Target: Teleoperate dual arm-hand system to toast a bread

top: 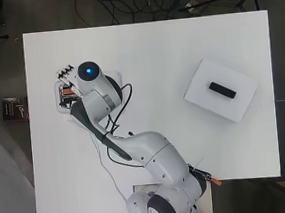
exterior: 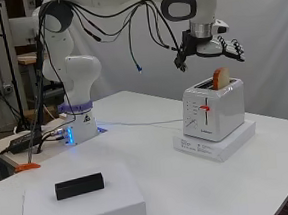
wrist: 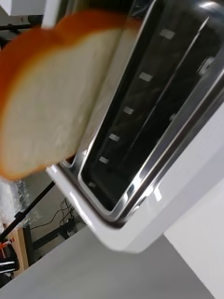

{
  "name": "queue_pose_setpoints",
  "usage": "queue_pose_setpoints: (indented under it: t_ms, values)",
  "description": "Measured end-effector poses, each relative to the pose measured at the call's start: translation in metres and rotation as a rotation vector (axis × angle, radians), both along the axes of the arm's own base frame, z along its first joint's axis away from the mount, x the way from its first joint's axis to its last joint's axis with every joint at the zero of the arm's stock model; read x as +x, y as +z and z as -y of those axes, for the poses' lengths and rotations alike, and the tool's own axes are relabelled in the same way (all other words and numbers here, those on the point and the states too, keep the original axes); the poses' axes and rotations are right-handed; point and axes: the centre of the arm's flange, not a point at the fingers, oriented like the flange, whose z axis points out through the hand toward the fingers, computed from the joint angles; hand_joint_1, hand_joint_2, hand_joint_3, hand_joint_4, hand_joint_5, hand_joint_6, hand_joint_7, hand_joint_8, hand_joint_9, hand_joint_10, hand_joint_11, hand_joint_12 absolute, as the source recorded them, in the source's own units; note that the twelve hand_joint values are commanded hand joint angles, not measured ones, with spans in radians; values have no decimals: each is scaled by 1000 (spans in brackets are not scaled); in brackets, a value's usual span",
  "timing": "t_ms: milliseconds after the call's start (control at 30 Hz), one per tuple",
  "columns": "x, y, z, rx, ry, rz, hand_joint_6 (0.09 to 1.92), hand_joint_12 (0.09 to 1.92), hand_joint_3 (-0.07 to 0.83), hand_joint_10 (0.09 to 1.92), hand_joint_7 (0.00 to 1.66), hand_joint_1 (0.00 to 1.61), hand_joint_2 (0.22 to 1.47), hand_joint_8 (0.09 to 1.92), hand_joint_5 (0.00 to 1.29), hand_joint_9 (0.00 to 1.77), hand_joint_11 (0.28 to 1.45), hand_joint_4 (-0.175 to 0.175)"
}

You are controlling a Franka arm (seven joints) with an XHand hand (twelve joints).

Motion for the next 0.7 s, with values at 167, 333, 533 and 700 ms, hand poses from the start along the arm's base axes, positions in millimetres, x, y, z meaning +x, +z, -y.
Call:
queue_pose_setpoints:
  t_ms: [167,333,533,700]
  values:
    - [-46,51,-70,-20,113,143,87,87,5,87,336,0,1076,87,323,385,368,-28]
    - [-81,65,-101,-102,106,249,87,87,10,87,346,0,1099,87,326,399,378,-20]
    - [-17,16,87,-69,-366,131,87,87,7,87,311,0,1107,87,278,373,381,-7]
    - [-21,-14,158,-35,-542,65,87,87,4,87,254,0,1109,87,232,334,386,4]
